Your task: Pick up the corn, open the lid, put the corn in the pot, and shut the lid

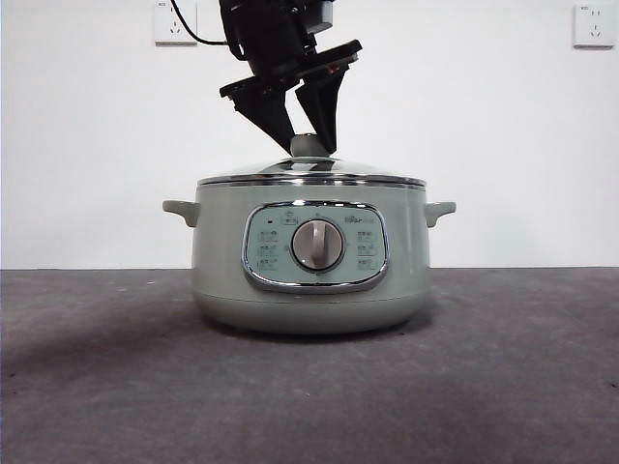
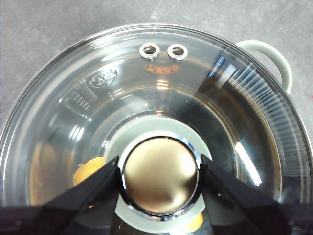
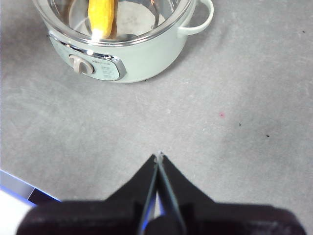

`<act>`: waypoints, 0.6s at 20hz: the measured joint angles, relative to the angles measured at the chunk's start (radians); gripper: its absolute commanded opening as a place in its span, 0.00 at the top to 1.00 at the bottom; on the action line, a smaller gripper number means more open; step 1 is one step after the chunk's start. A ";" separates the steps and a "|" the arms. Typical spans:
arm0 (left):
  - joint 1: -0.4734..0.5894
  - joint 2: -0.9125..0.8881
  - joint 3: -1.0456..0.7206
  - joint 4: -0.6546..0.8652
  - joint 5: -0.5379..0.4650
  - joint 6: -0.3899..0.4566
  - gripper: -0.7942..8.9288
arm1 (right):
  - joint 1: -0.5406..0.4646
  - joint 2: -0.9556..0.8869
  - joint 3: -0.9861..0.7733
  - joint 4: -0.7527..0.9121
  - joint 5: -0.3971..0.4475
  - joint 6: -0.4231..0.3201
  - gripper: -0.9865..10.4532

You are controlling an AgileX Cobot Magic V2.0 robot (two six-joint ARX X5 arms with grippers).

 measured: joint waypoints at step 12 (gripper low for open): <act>-0.002 0.006 0.002 0.005 0.012 0.000 0.33 | 0.000 0.000 0.000 -0.013 0.000 0.000 0.92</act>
